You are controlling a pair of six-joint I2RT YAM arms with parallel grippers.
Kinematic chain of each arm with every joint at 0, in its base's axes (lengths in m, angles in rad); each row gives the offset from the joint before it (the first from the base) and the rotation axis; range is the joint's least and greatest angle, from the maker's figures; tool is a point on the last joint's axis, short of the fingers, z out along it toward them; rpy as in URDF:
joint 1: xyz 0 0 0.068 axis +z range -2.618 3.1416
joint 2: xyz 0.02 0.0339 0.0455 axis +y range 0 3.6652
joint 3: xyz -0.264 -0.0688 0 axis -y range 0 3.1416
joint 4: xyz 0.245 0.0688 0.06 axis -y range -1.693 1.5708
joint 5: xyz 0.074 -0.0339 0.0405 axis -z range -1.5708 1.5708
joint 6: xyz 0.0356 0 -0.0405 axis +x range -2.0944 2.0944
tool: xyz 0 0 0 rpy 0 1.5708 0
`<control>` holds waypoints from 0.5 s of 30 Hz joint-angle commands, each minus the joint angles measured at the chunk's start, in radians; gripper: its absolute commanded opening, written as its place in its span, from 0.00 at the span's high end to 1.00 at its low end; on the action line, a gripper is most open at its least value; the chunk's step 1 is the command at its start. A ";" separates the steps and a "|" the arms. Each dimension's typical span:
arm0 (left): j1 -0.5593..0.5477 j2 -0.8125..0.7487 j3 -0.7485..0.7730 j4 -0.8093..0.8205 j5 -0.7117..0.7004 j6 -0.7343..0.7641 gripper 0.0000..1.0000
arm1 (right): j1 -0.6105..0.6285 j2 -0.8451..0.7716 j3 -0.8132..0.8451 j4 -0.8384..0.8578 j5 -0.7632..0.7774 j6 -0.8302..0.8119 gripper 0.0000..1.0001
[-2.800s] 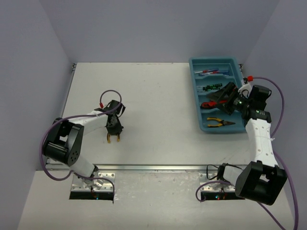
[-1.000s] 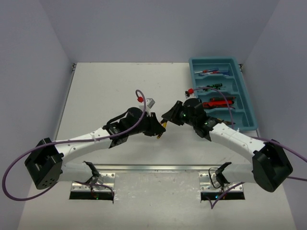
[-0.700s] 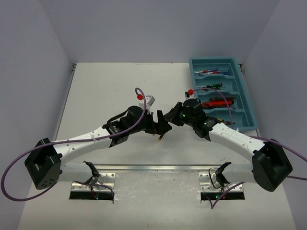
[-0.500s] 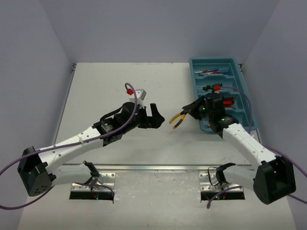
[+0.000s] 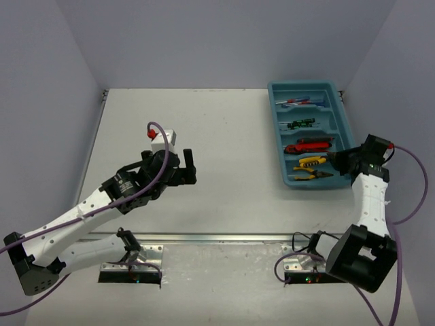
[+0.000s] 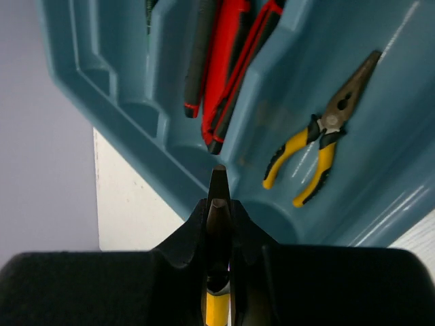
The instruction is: Sort the tools into containers
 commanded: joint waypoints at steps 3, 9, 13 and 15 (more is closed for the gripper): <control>-0.003 -0.040 -0.059 -0.023 -0.100 0.065 0.00 | -0.023 0.118 0.116 -0.066 0.016 -0.029 1.00; -0.002 -0.047 -0.064 -0.017 -0.108 0.070 0.00 | -0.023 0.181 0.120 -0.067 0.037 -0.051 0.95; -0.002 -0.060 -0.073 -0.006 -0.103 0.074 0.00 | -0.022 0.191 0.131 -0.070 0.059 -0.083 0.65; -0.003 -0.055 -0.072 -0.007 -0.106 0.075 0.00 | -0.021 0.197 0.133 -0.079 0.069 -0.088 0.35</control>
